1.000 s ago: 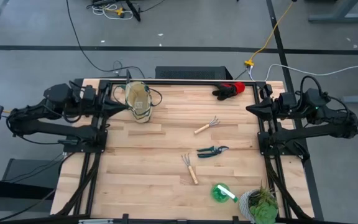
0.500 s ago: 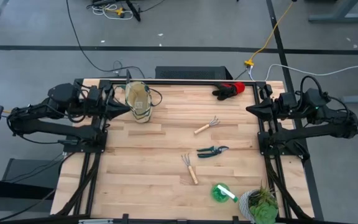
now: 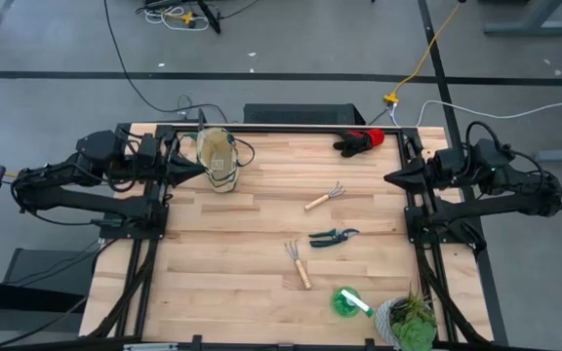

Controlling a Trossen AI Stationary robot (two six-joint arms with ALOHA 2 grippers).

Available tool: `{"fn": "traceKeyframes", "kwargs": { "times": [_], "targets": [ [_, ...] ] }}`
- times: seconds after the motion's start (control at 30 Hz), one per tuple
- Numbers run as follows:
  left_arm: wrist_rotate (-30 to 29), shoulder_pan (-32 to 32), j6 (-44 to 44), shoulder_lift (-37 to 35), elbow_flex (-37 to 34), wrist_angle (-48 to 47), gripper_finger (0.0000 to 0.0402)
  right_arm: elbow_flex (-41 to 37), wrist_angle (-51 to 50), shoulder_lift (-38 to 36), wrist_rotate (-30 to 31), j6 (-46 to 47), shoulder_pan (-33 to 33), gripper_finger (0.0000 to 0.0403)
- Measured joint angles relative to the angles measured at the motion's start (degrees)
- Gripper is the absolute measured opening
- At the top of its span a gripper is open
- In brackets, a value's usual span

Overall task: Pick & Place Garden tools in Gardening bag
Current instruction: Put the green spray bottle into the gardening bag

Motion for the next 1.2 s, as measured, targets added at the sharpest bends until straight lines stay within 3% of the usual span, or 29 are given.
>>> {"fn": "traceKeyframes", "kwargs": {
  "times": [0.5,1.2],
  "targets": [
    [-0.08,0.00,2.78,-0.01,0.00,0.04,0.0001,0.00,-0.50,1.77,-4.47,-10.42,0.00,0.0000],
    [-1.37,0.02,2.93,-0.01,-0.02,1.02,0.0002,0.00,5.22,6.84,-8.98,0.35,1.33,0.0000]
  ]
}}
